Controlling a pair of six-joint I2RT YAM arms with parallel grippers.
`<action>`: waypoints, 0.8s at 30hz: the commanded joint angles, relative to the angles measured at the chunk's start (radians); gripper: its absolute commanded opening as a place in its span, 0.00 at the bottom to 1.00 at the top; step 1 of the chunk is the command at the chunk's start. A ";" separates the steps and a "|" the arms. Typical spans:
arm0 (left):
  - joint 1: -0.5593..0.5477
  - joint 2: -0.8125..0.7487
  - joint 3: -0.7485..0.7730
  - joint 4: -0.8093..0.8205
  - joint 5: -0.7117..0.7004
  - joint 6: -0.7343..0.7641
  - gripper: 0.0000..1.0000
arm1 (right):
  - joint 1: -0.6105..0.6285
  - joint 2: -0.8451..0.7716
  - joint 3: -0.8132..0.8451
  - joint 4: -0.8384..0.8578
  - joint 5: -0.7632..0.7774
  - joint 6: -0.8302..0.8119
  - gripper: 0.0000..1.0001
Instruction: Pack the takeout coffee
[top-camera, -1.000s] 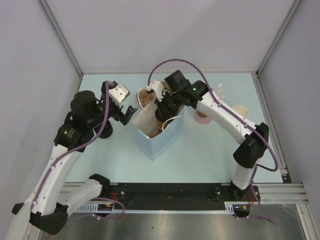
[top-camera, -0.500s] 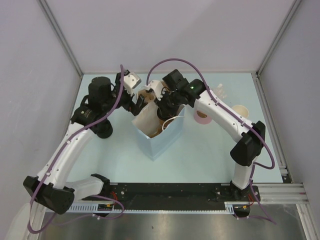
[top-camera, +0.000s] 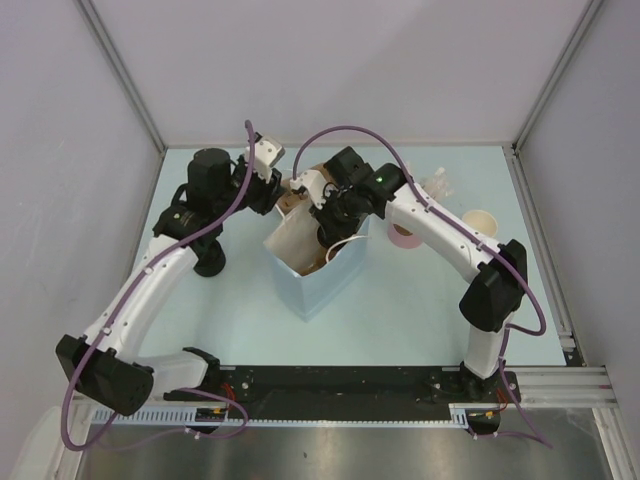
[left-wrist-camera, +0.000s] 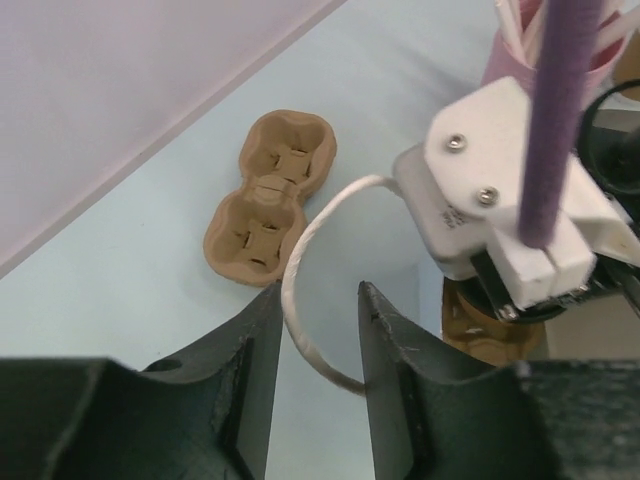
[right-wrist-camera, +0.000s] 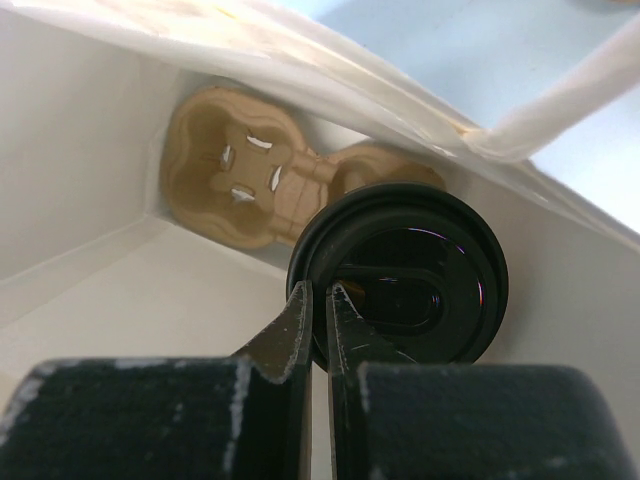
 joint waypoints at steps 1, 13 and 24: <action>0.006 0.016 0.030 0.046 -0.093 -0.046 0.39 | 0.003 -0.035 -0.001 0.023 -0.001 0.004 0.00; 0.006 0.068 0.048 0.054 -0.259 -0.077 0.20 | 0.008 -0.012 -0.023 0.002 0.002 -0.002 0.00; 0.006 0.124 0.078 0.036 -0.358 -0.092 0.08 | 0.013 0.018 -0.031 -0.033 -0.001 -0.019 0.00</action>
